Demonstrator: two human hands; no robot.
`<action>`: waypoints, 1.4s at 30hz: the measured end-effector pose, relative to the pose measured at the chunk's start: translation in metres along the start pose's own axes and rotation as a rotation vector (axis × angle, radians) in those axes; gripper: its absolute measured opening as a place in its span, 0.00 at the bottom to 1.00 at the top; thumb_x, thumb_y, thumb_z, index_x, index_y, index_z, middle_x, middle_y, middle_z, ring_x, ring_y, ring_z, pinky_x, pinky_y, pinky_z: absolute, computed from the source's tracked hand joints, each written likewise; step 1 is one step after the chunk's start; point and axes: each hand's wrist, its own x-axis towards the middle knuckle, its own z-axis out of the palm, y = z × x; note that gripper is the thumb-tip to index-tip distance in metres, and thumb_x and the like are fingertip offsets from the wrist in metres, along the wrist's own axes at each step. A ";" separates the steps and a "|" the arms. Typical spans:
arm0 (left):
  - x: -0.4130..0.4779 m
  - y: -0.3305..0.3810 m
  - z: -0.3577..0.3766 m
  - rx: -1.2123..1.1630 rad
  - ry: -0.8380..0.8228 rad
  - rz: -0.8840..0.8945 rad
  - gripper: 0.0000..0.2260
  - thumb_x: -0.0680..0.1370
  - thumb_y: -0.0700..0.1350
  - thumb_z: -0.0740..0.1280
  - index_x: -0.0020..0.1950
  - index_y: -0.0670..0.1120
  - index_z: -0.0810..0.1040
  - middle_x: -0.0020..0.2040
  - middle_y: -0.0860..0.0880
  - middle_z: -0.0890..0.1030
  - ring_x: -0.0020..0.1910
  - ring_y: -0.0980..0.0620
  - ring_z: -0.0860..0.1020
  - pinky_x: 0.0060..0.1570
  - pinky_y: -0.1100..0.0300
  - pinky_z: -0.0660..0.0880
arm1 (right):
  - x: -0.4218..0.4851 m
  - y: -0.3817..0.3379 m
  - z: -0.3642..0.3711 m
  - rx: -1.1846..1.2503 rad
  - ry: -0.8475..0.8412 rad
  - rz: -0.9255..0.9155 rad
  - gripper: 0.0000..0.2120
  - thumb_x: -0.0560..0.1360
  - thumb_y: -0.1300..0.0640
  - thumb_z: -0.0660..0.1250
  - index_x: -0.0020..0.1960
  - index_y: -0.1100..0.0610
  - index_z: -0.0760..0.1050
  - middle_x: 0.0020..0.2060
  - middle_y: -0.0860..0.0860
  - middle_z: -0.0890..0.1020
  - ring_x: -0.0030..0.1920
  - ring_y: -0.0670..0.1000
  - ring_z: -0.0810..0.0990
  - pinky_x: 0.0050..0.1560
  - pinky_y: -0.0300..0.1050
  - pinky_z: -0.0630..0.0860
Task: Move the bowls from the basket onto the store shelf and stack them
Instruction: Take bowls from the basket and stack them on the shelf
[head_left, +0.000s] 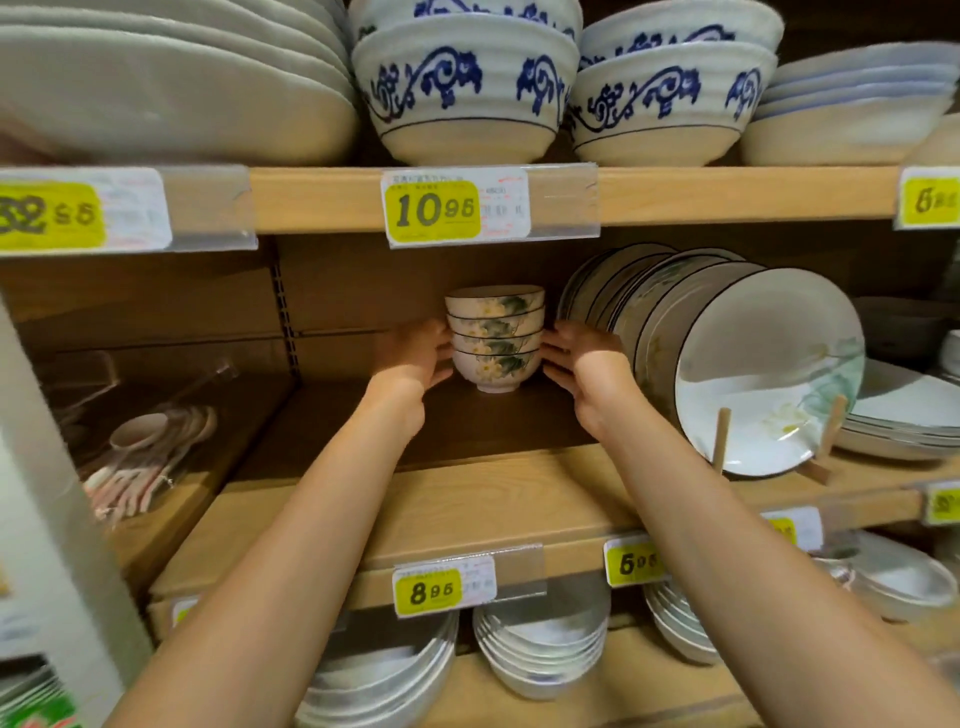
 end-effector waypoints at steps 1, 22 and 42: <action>-0.010 -0.006 -0.003 -0.018 0.005 -0.010 0.11 0.83 0.44 0.56 0.58 0.43 0.76 0.55 0.49 0.80 0.54 0.52 0.78 0.54 0.56 0.77 | -0.012 0.005 -0.005 0.011 0.000 0.002 0.10 0.81 0.60 0.56 0.54 0.57 0.76 0.51 0.54 0.81 0.53 0.52 0.79 0.56 0.47 0.76; -0.312 -0.061 -0.111 0.101 0.373 0.089 0.11 0.81 0.37 0.57 0.48 0.44 0.80 0.43 0.46 0.86 0.41 0.51 0.83 0.45 0.59 0.79 | -0.248 0.090 -0.035 -0.083 -0.445 0.200 0.12 0.80 0.63 0.57 0.50 0.57 0.80 0.45 0.53 0.85 0.47 0.49 0.84 0.50 0.41 0.79; -0.405 -0.200 -0.446 0.283 0.603 -0.455 0.08 0.81 0.41 0.61 0.45 0.42 0.77 0.43 0.44 0.81 0.37 0.50 0.78 0.39 0.58 0.73 | -0.420 0.344 0.160 -0.590 -0.801 0.573 0.09 0.77 0.63 0.63 0.38 0.57 0.76 0.32 0.53 0.77 0.28 0.47 0.72 0.29 0.38 0.65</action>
